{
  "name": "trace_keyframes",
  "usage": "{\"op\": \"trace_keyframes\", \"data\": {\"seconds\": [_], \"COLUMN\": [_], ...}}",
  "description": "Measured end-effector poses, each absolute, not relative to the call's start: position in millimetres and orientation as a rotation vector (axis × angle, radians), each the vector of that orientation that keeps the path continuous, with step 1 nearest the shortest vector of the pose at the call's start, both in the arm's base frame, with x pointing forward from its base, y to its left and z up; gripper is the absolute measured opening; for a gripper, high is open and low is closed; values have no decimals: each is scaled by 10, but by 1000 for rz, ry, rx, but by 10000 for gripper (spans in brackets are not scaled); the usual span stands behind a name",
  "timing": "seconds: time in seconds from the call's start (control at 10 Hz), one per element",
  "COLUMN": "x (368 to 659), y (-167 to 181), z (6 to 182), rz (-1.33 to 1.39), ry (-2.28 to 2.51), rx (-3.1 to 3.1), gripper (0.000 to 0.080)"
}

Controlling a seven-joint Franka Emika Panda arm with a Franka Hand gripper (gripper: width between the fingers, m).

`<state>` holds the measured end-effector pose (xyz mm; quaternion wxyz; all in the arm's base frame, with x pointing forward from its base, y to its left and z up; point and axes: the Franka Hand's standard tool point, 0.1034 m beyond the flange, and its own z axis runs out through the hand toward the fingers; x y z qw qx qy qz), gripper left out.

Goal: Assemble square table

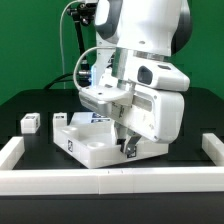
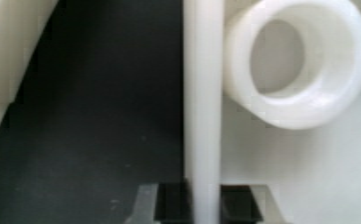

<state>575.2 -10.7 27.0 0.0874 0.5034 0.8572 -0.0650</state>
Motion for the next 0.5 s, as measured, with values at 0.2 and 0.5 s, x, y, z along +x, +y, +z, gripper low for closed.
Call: {"op": "trace_keyframes", "data": {"seconds": [0.2,0.5], "x": [5749,5716], "y": [-111,51], "z": [266,271], "rz": [-194,-266], "ry": [2551,2627], "rx": [1503,1449], "gripper": [63,63]}}
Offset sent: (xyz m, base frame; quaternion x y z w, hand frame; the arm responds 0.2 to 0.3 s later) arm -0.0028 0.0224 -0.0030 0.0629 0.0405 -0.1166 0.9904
